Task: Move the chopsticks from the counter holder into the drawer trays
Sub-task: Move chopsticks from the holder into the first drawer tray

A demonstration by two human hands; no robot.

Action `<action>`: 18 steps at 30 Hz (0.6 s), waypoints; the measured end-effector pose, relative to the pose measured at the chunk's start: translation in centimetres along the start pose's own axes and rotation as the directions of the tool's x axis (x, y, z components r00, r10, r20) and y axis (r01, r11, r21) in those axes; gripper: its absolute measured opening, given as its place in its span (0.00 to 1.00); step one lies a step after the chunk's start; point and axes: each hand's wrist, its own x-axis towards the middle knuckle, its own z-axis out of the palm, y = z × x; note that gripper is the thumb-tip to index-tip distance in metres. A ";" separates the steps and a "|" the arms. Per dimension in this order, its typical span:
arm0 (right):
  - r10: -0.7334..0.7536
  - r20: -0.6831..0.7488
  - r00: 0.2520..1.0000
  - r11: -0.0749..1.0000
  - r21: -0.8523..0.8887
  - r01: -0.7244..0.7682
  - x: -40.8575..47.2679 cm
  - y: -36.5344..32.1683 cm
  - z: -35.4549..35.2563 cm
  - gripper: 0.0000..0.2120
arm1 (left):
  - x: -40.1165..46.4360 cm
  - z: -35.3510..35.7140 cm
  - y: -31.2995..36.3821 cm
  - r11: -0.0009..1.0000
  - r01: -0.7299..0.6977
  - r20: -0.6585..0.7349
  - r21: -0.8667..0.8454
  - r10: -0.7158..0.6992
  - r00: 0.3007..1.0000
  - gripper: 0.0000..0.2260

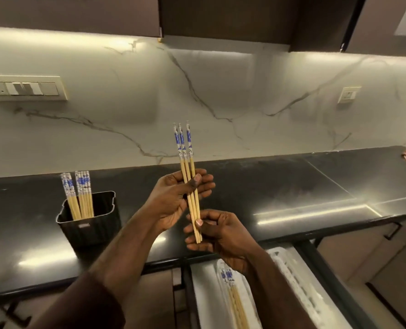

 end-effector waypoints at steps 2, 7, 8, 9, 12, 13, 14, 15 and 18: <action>0.015 0.002 1.000 1.000 -0.014 -0.015 -2.0 -0.4 -2.1 0.12 | -0.1 2.4 -1.6 1.000 0.029 0.021 0.005 -0.029 0.999 0.15; 0.091 -0.043 0.995 0.994 -0.057 -0.093 -6.5 -0.4 -6.7 0.11 | -0.4 6.7 -5.9 0.994 0.100 0.030 0.052 -0.102 0.994 0.13; 0.111 -0.061 0.992 0.991 -0.065 -0.114 -7.2 0.0 -7.5 0.11 | -0.4 7.2 -6.9 0.990 0.119 0.025 0.077 -0.121 0.992 0.13; 0.131 -0.084 0.988 0.988 -0.071 -0.137 -7.9 0.4 -8.2 0.10 | -0.4 7.6 -7.8 0.985 0.138 0.016 0.107 -0.140 0.990 0.12; 0.196 -0.182 0.964 0.975 -0.073 -0.212 -9.6 2.0 -10.2 0.08 | -0.4 8.3 -10.4 0.963 0.203 -0.031 0.180 -0.201 0.979 0.12; 0.213 -0.214 0.953 0.970 -0.069 -0.232 -10.2 2.4 -10.7 0.08 | -0.4 8.3 -11.1 0.954 0.229 -0.044 0.194 -0.224 0.974 0.12; 0.226 -0.241 0.944 0.967 -0.061 -0.247 -10.6 2.9 -11.1 0.07 | -0.5 8.3 -11.8 0.944 0.251 -0.052 0.212 -0.246 0.968 0.12; 0.236 -0.264 0.935 0.965 -0.050 -0.257 -11.1 3.3 -11.4 0.07 | -0.5 8.2 -12.3 0.935 0.268 -0.059 0.233 -0.262 0.963 0.11; 0.262 -0.299 0.918 0.956 -0.048 -0.288 -11.9 3.9 -12.0 0.08 | -0.8 7.9 -13.4 0.915 0.298 -0.081 0.271 -0.286 0.955 0.10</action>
